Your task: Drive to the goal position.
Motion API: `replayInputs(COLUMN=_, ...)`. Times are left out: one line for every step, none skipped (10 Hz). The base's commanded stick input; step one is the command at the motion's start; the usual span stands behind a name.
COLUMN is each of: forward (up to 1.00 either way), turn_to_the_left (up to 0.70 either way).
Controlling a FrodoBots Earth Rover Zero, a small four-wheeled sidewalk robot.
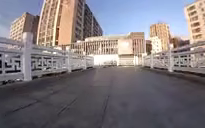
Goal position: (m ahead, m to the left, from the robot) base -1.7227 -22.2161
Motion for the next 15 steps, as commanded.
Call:
replayInputs(forward=0.45, turn_to_the_left=0.00)
replayInputs(forward=0.45, turn_to_the_left=0.00)
replayInputs(forward=0.45, turn_to_the_left=0.00)
replayInputs(forward=0.45, turn_to_the_left=0.00)
replayInputs(forward=0.45, turn_to_the_left=0.00)
replayInputs(forward=0.45, turn_to_the_left=0.00)
replayInputs(forward=0.45, turn_to_the_left=0.00)
replayInputs(forward=0.45, turn_to_the_left=0.00)
replayInputs(forward=0.45, turn_to_the_left=0.00)
replayInputs(forward=0.45, turn_to_the_left=0.00)
replayInputs(forward=0.45, turn_to_the_left=0.00)
replayInputs(forward=0.45, turn_to_the_left=0.00)
replayInputs(forward=0.45, turn_to_the_left=0.00)
replayInputs(forward=0.45, turn_to_the_left=0.00)
replayInputs(forward=0.45, turn_to_the_left=0.00)
